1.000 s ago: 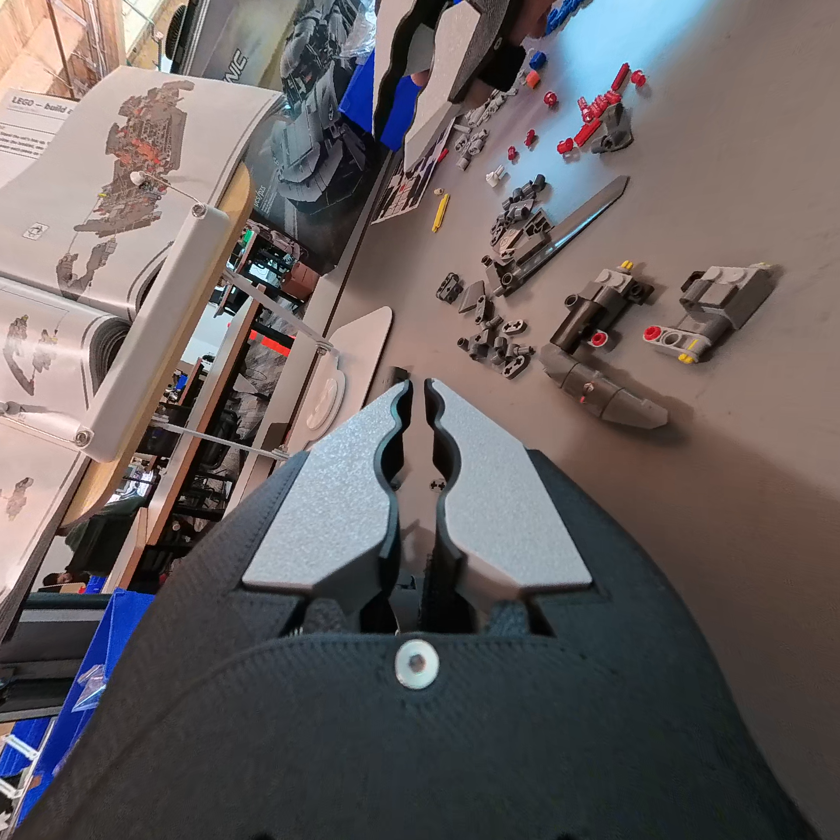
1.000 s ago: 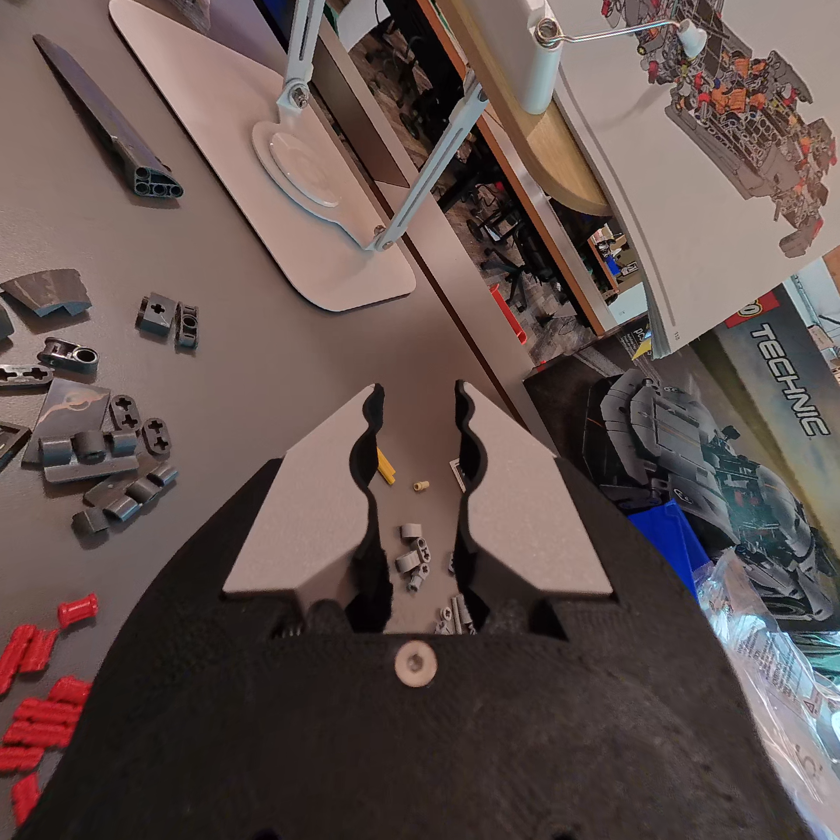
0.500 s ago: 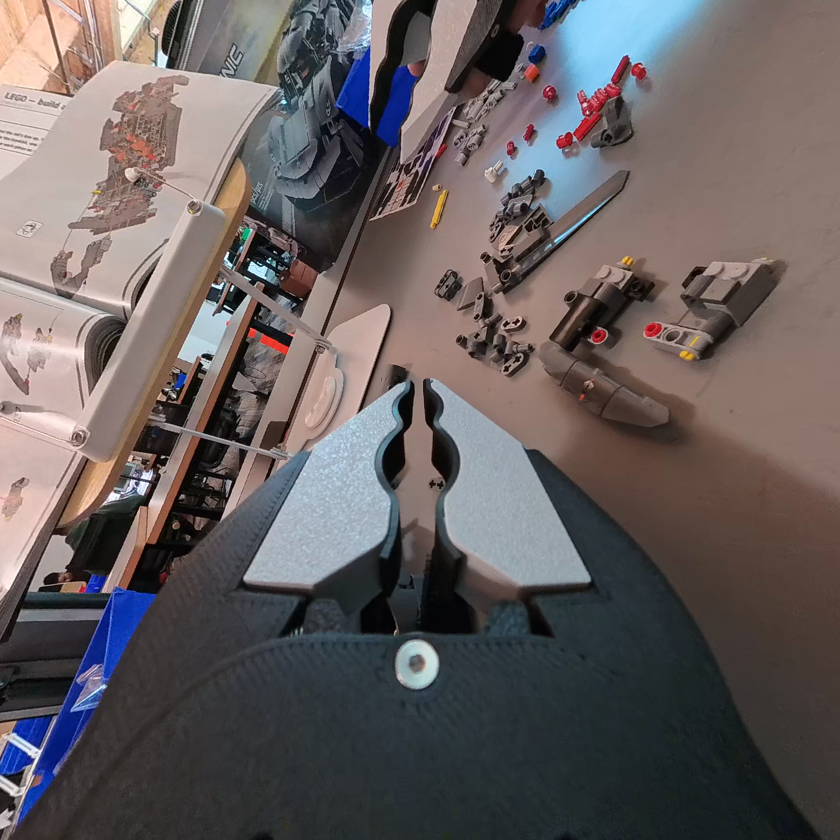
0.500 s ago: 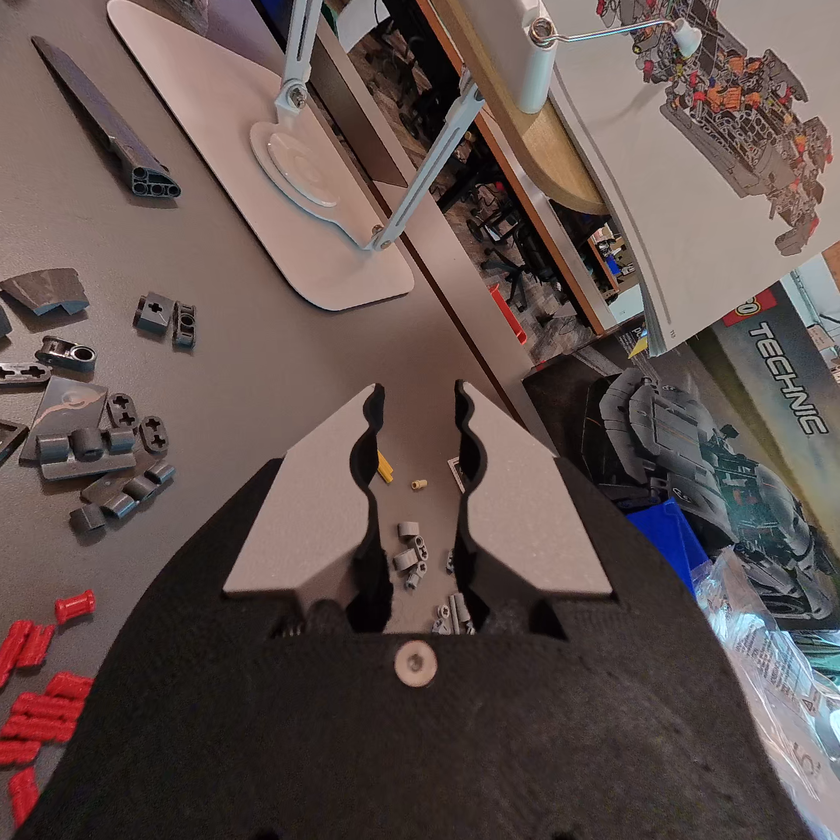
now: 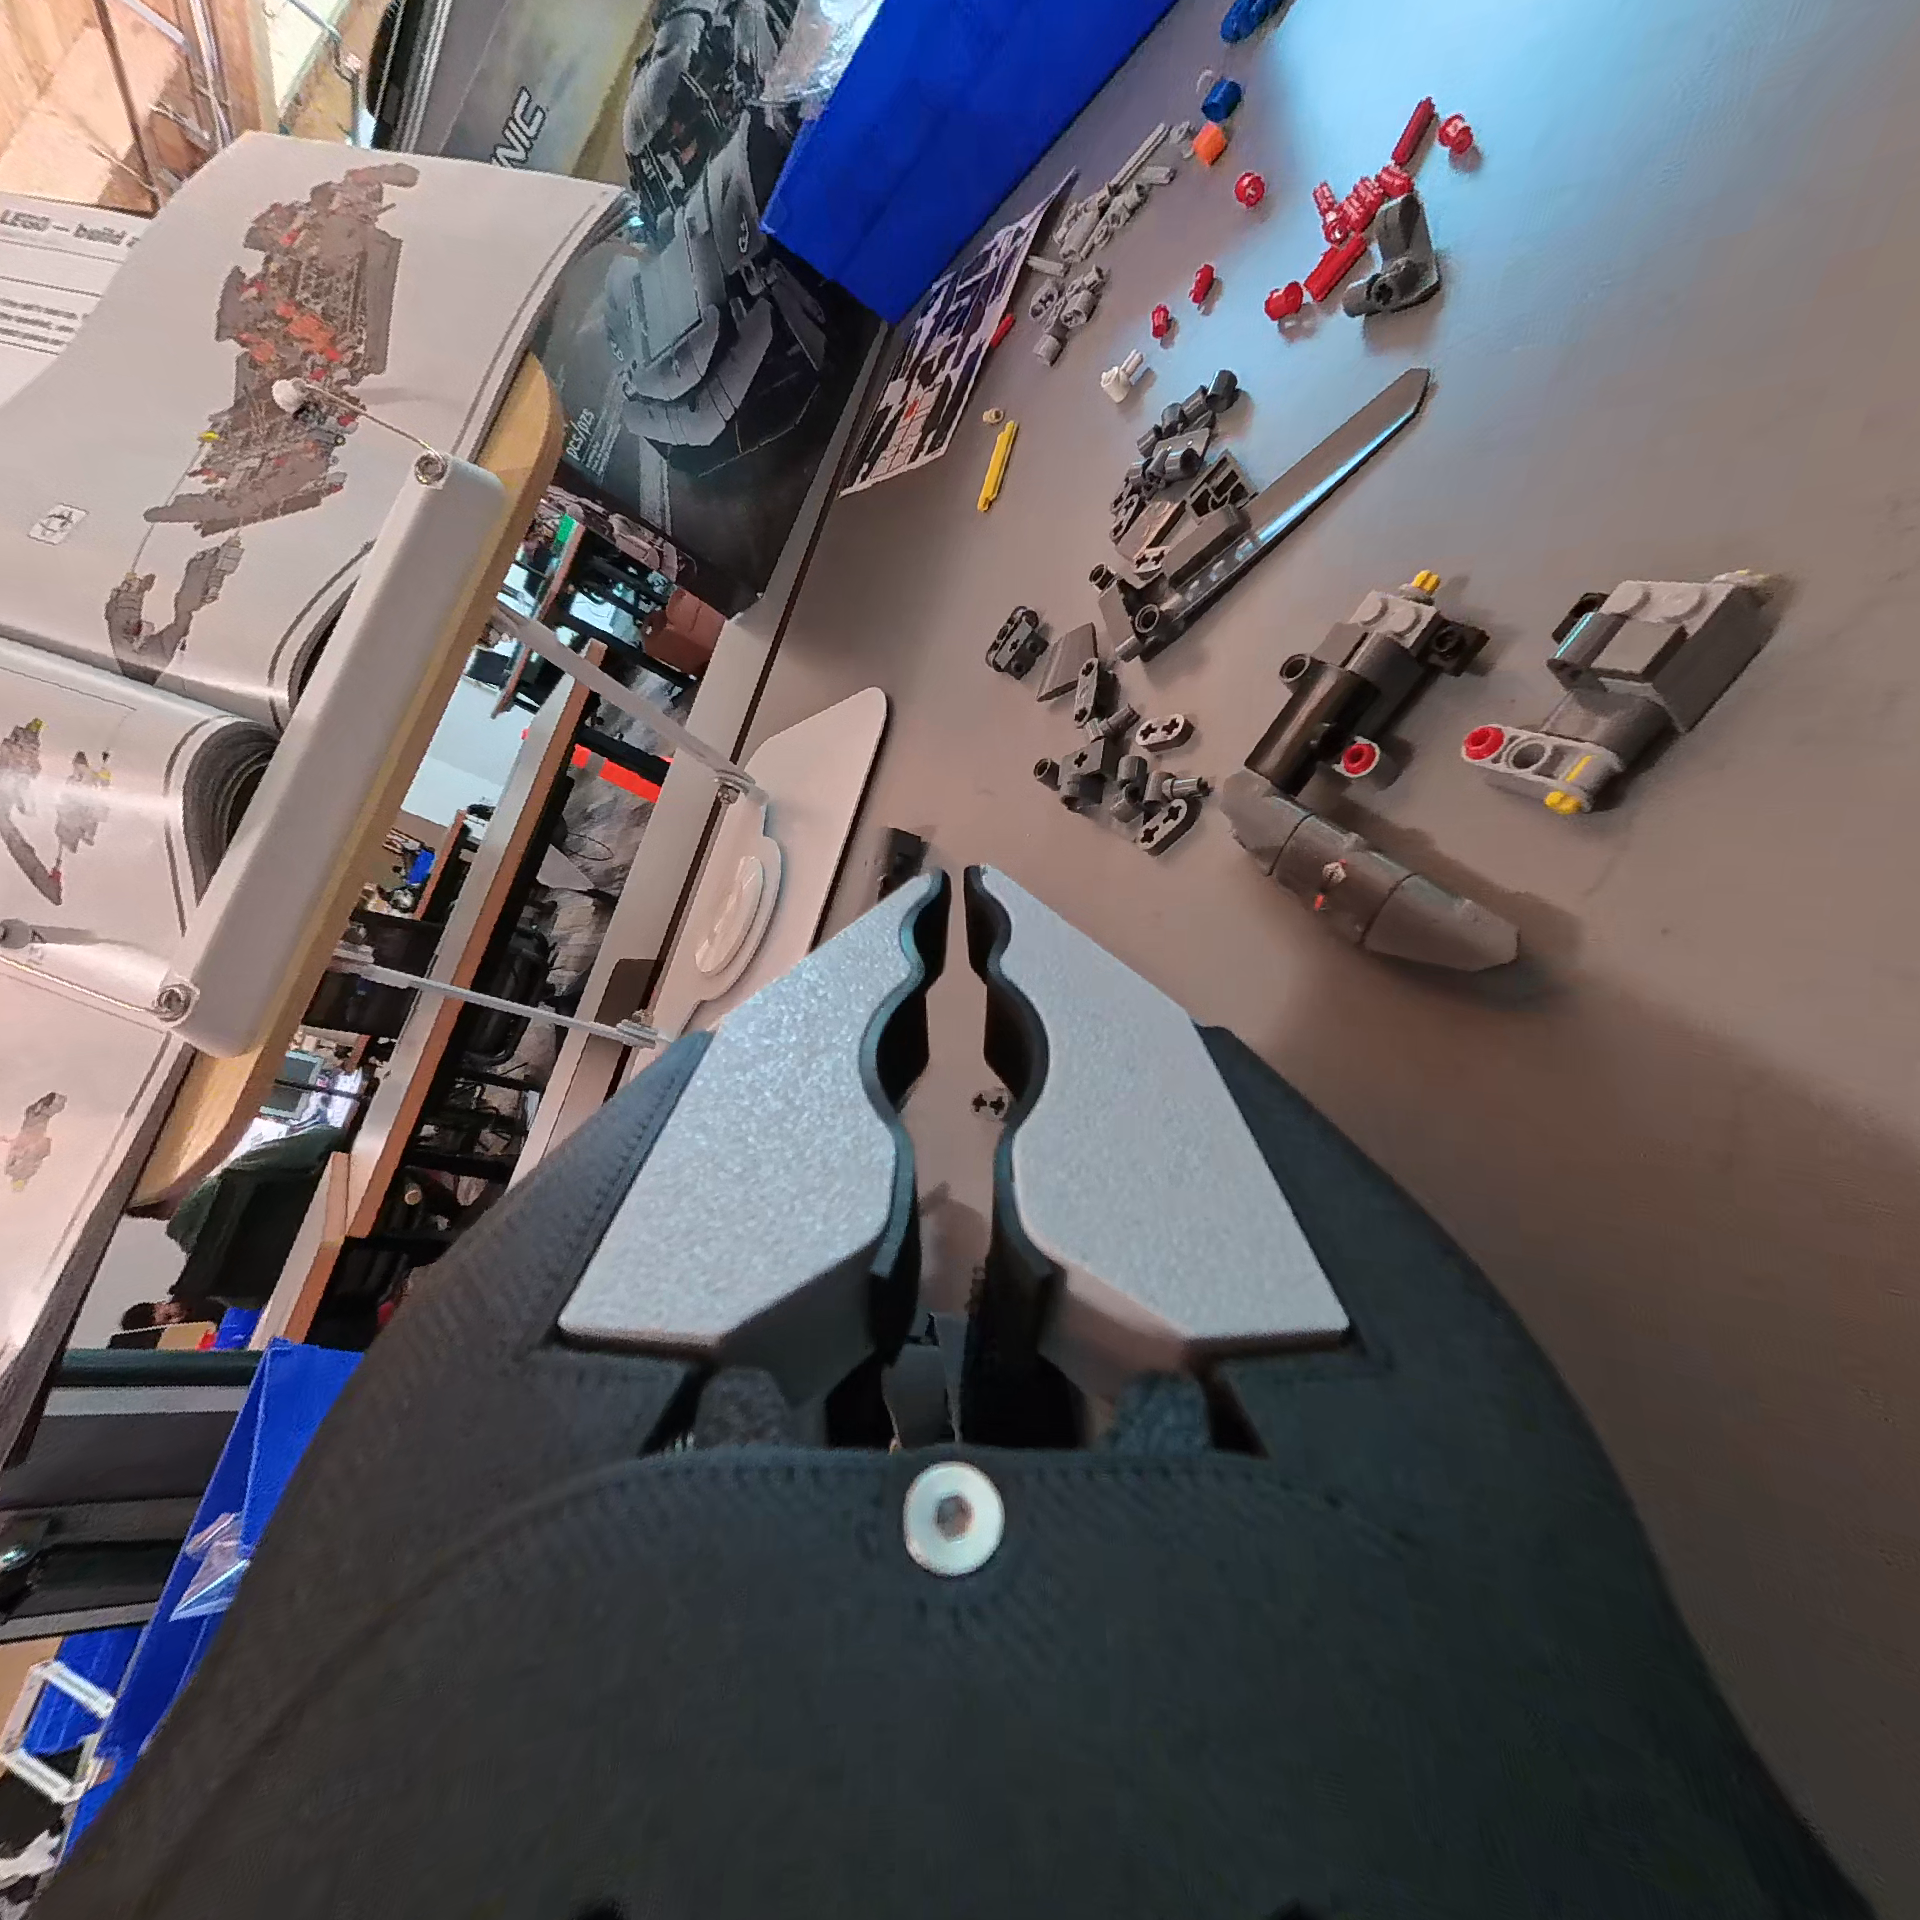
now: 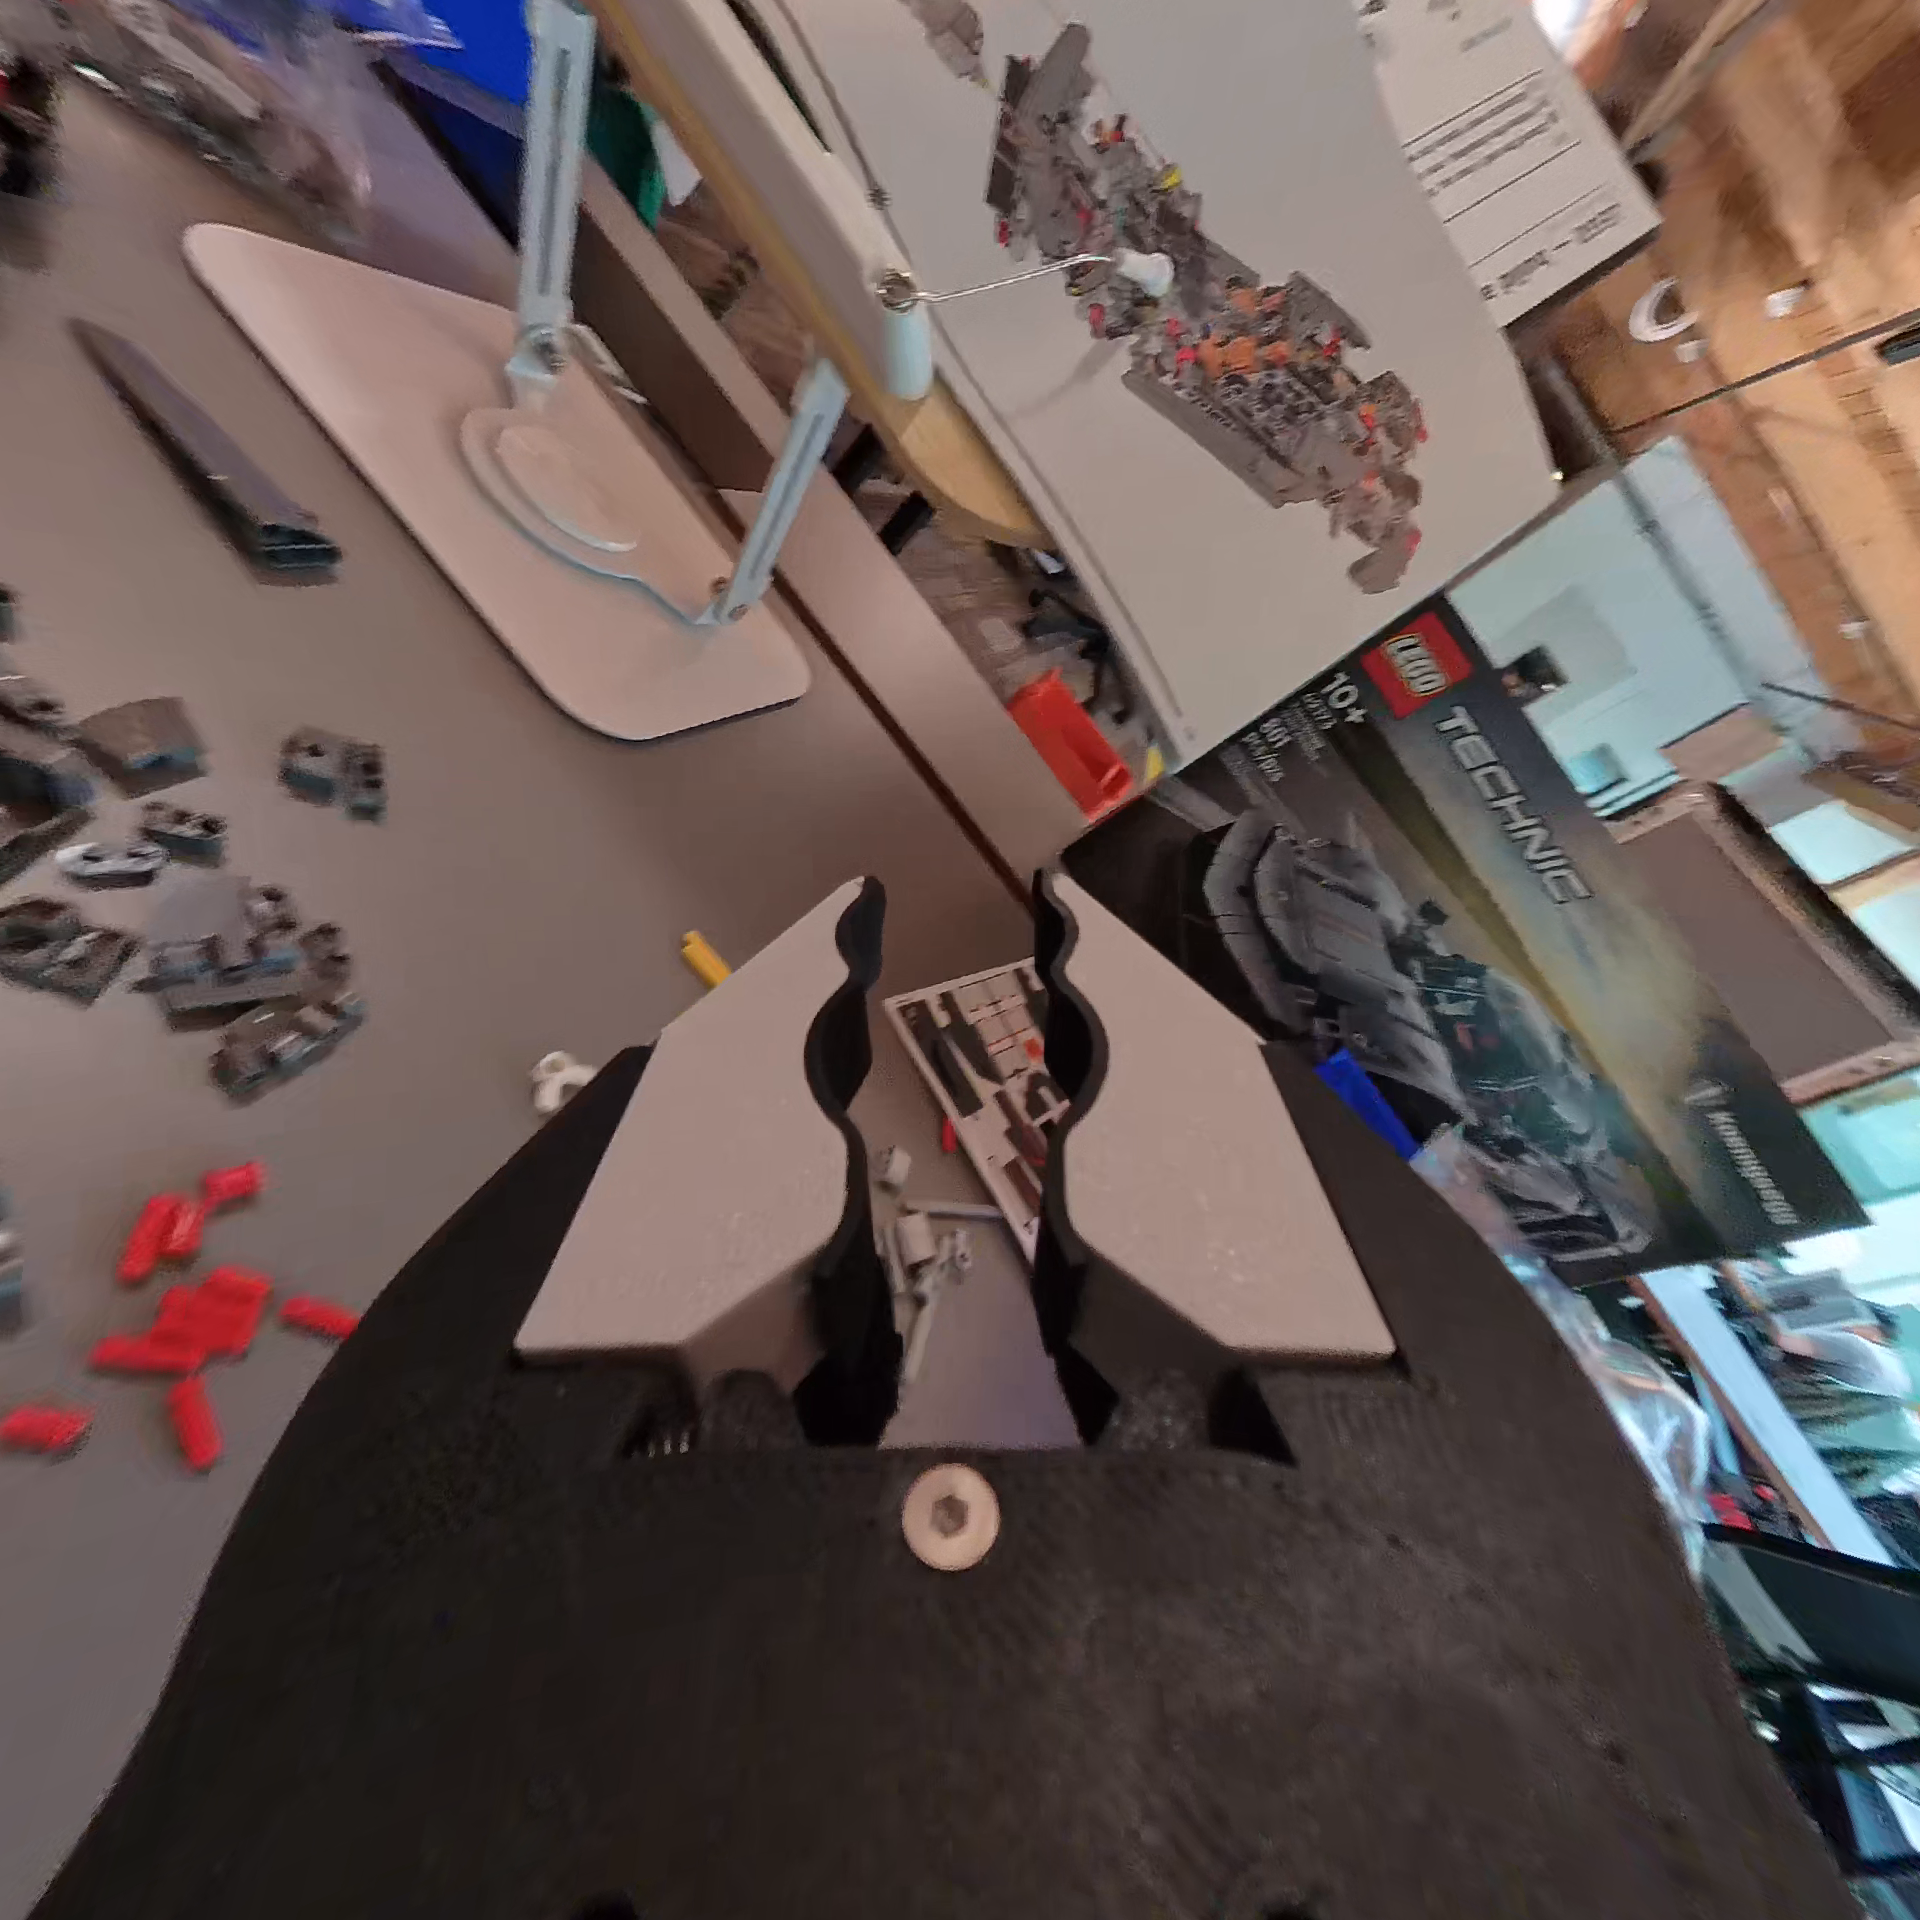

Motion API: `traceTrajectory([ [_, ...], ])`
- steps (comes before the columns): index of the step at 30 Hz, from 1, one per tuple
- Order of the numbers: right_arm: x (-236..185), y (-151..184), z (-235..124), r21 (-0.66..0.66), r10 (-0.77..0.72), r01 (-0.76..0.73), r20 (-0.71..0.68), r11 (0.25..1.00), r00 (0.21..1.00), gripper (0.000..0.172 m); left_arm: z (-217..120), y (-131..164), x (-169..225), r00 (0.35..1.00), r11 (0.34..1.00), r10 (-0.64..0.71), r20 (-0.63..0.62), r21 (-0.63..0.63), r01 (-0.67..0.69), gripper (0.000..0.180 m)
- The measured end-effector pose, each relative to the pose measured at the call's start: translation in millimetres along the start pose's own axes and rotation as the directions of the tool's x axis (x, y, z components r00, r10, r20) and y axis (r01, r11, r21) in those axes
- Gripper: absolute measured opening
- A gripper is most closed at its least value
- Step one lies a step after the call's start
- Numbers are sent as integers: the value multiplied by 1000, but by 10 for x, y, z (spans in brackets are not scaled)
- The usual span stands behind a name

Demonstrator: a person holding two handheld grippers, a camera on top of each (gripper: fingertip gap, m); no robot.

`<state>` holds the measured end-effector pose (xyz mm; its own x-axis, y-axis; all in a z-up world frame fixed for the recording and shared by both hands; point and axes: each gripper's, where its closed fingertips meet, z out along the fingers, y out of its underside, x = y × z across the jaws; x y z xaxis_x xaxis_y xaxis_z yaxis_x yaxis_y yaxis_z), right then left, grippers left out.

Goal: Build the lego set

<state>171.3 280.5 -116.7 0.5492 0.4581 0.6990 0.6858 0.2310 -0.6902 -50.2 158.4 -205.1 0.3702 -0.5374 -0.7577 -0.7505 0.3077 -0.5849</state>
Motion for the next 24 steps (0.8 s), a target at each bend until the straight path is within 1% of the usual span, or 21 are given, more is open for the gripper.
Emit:
traceTrajectory([
  [5, -295, 33, -198, -22, 60, -57, 159, 998, 985, 27, 21, 7, 25, 1000, 1000, 13, -2, -9, -13, 0],
  [10, -614, 102, -293, -69, 54, -36, 283, 997, 958, 27, 39, 23, 53, 1000, 1000, 16, -12, -14, -16, 0],
  [12, -642, 169, -329, -90, 48, -23, 288, 996, 956, 27, 41, 35, 53, 1000, 1000, 17, -13, -17, -17, 0],
  [15, -540, 322, -411, -126, 52, -20, 255, 992, 965, 27, 47, 49, 62, 1000, 1000, 4, -21, -19, -5, 0],
  [17, -448, 450, -474, -153, 69, -32, 238, 988, 969, 27, 56, 58, 82, 1000, 1000, 8, -27, -22, -8, 0],
  [19, -438, 510, -520, -162, 103, -62, 259, 985, 960, 27, 68, 56, 105, 999, 1000, 13, -32, -23, -14, 0],
  [21, -581, 449, -516, -148, 142, -97, 334, 984, 932, 29, 80, 58, 111, 999, 1000, 15, -32, -22, -15, 0],
  [24, -933, 259, -408, -122, 121, -73, 454, 990, 883, 30, 92, 50, 87, 1000, 1000, 5, -23, -18, -6, 0],
])
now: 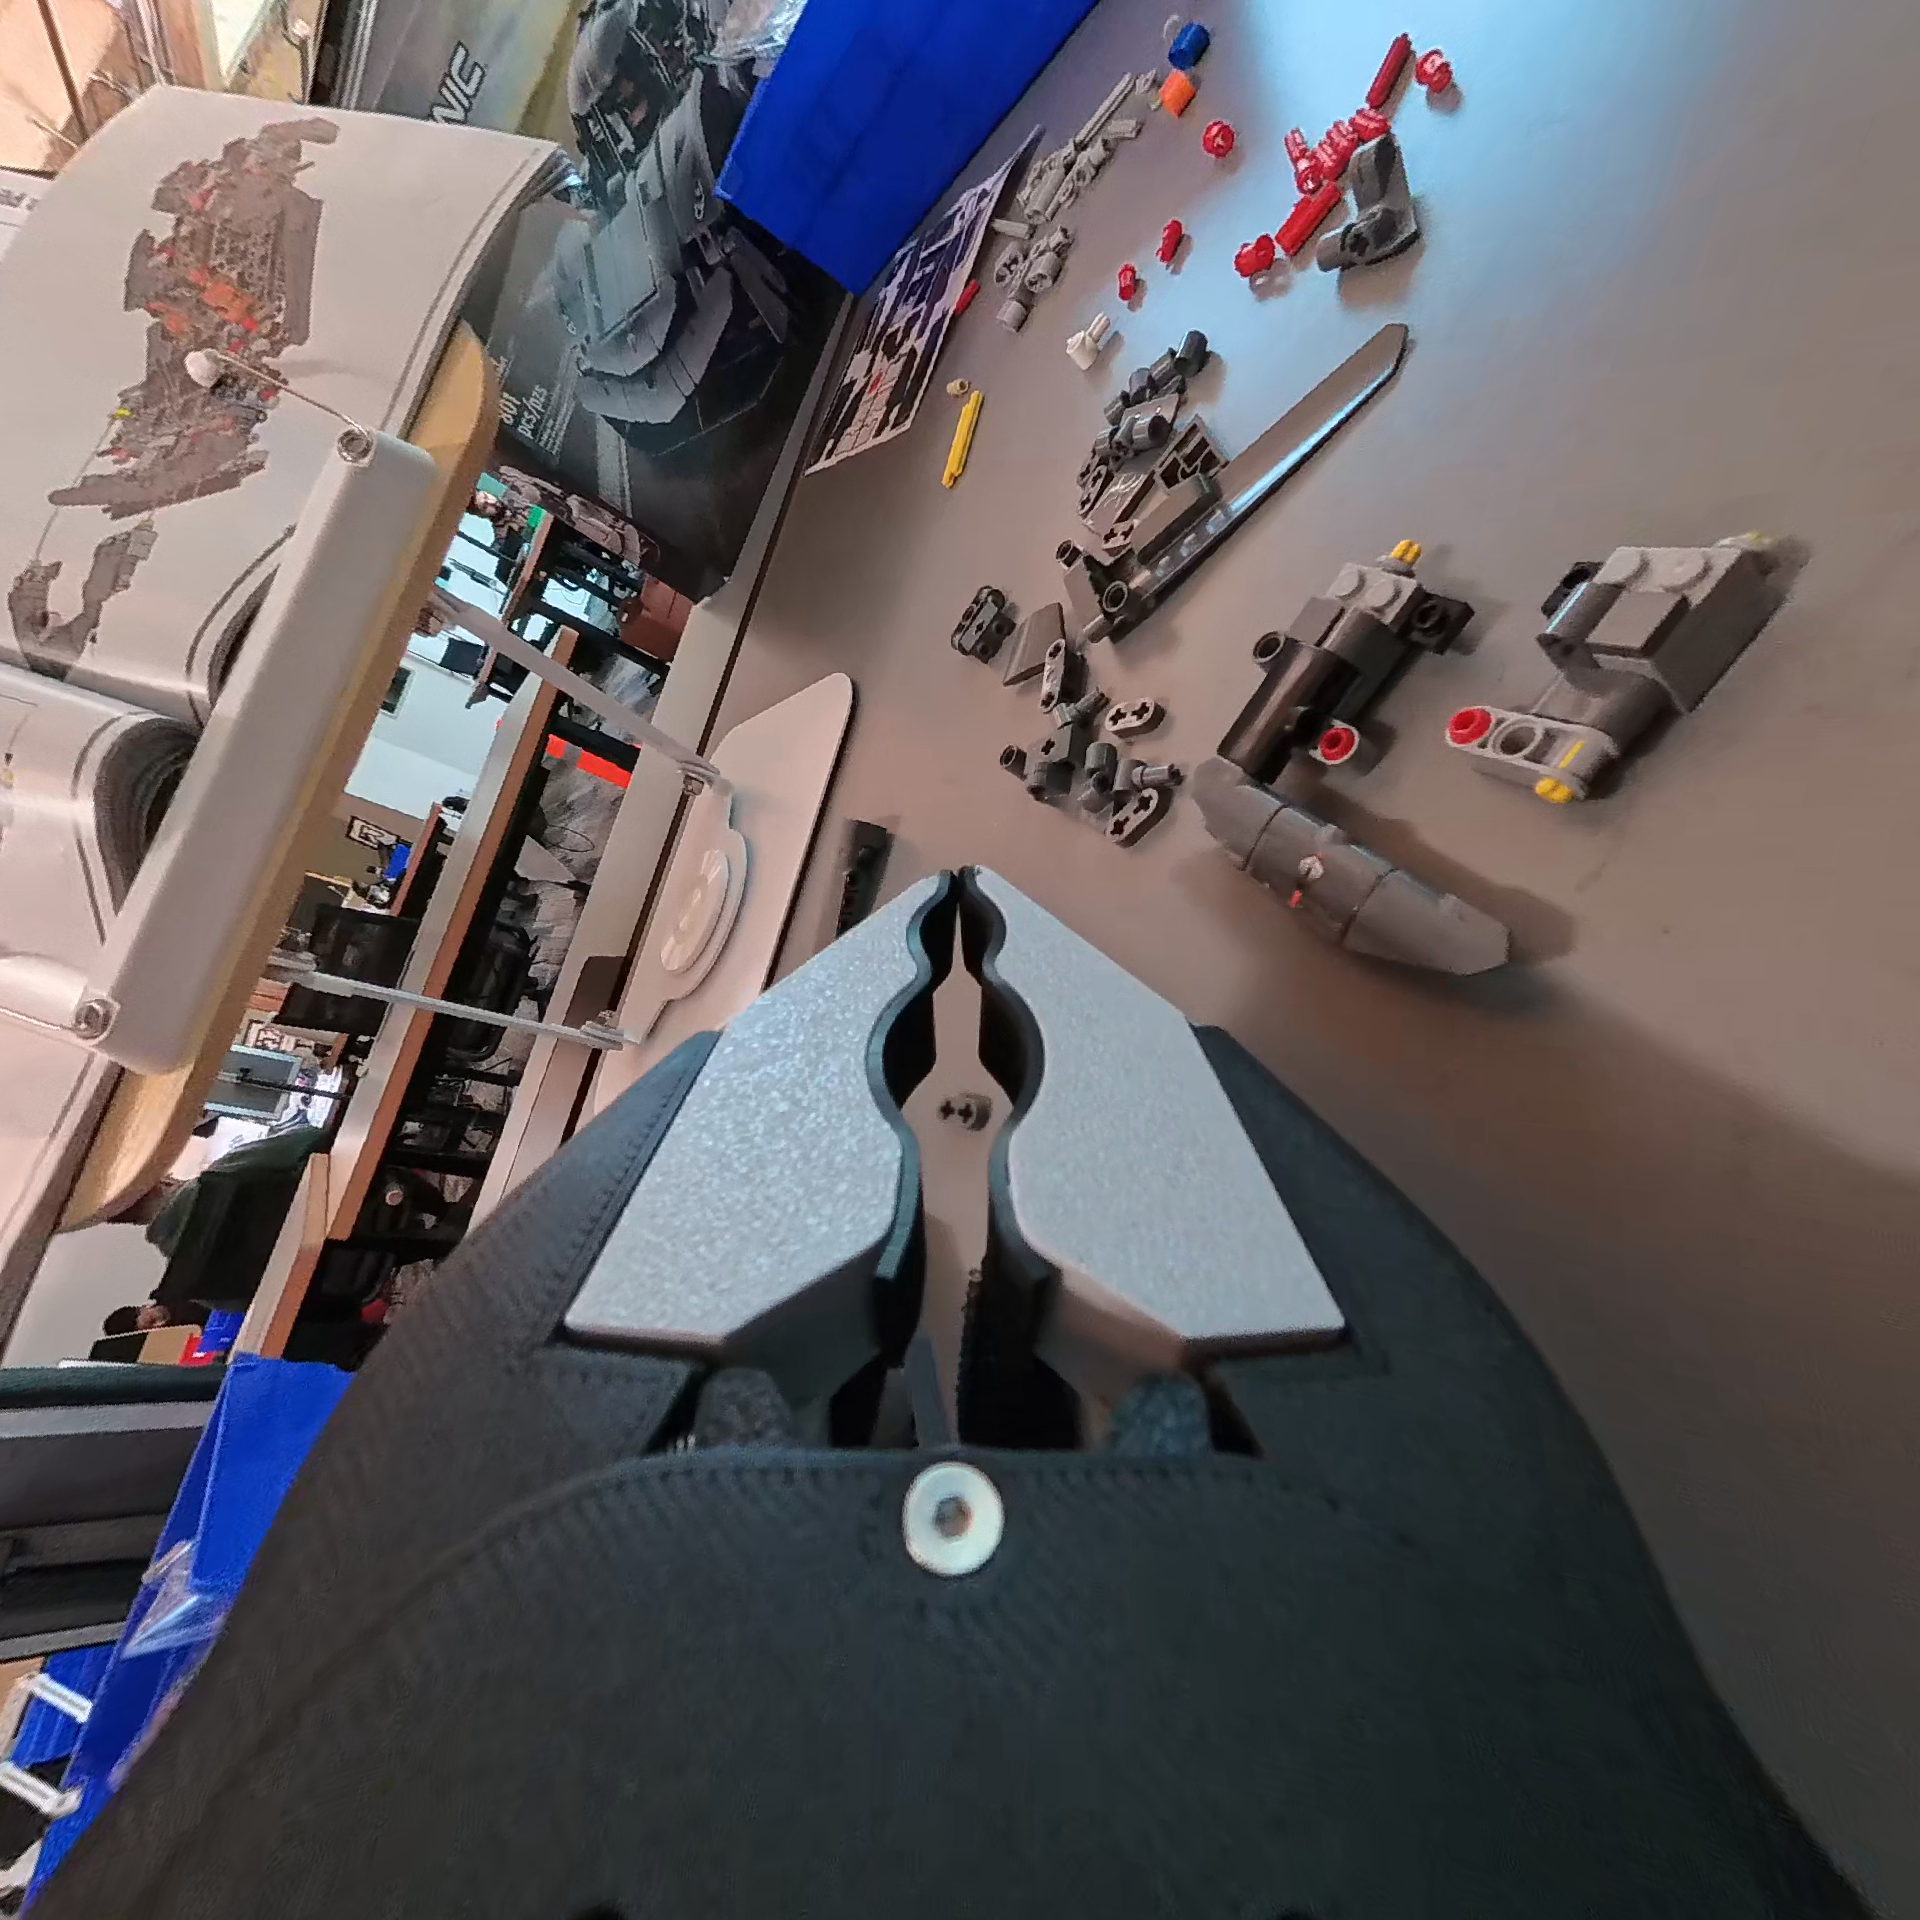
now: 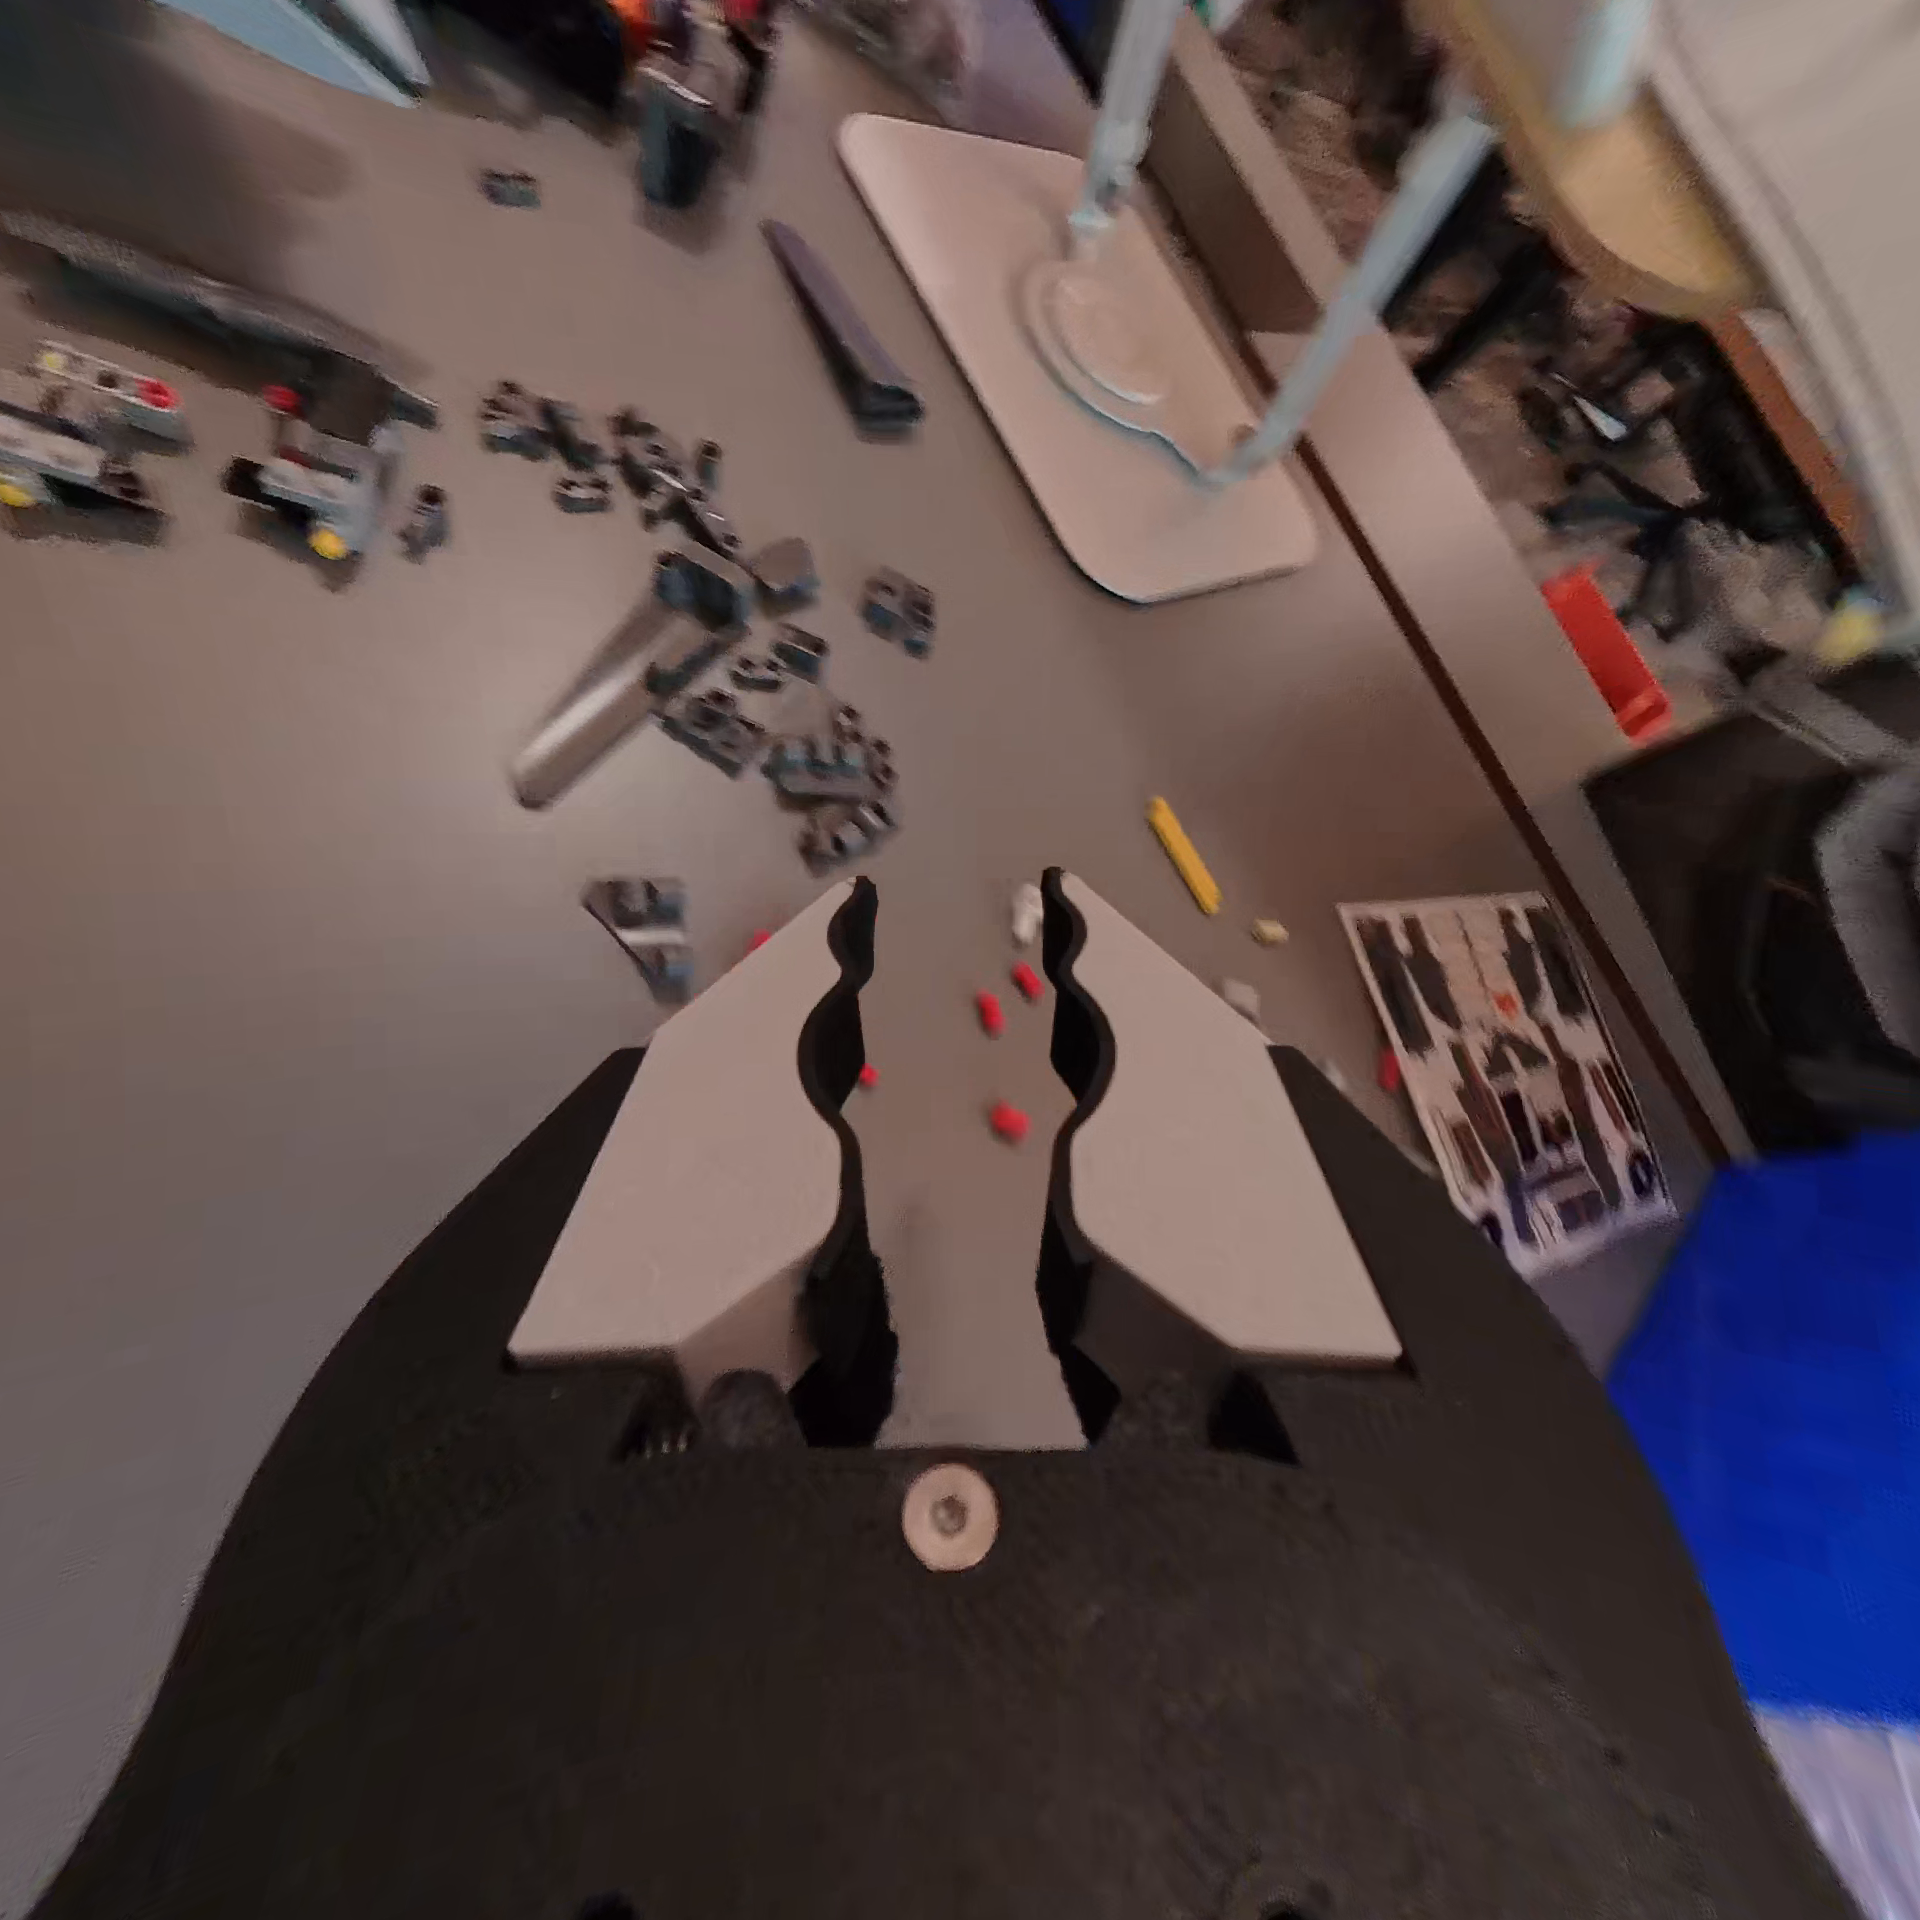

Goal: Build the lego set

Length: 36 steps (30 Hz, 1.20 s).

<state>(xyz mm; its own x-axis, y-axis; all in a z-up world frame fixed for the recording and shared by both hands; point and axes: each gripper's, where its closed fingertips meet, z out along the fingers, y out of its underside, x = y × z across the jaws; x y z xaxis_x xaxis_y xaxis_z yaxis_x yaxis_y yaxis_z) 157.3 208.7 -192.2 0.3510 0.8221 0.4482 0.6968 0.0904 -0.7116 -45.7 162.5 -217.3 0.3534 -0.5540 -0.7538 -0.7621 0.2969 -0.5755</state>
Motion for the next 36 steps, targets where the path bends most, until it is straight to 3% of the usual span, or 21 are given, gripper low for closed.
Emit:
traceTrajectory([
  [5, -345, -85, 479, -80, -190, 201, 129, 976, 973, 33, 23, -16, 33, 1000, 1000, 10, -7, -1, -10, 0],
  [11, -433, -1, 740, -114, -147, 177, 238, 978, 960, 29, 31, -1, 32, 1000, 1000, -2, -15, -1, 2, 0],
  [22, -430, 43, 847, -130, -130, 165, 246, 978, 960, 11, 46, -4, 68, 999, 1000, -4, -32, 2, 4, 0],
  [29, -421, 47, 849, -122, -137, 168, 233, 978, 963, 10, 51, -1, 74, 1000, 1000, 3, -31, -1, -3, 0],
  [31, -406, 42, 840, -115, -143, 171, 218, 979, 965, 0, 50, -1, 73, 1000, 1000, 4, -30, 0, -4, 0],
  [36, -420, 30, 809, -102, -131, 156, 222, 982, 966, 0, 50, -3, 74, 1000, 1000, 6, -30, 0, -6, 0],
])
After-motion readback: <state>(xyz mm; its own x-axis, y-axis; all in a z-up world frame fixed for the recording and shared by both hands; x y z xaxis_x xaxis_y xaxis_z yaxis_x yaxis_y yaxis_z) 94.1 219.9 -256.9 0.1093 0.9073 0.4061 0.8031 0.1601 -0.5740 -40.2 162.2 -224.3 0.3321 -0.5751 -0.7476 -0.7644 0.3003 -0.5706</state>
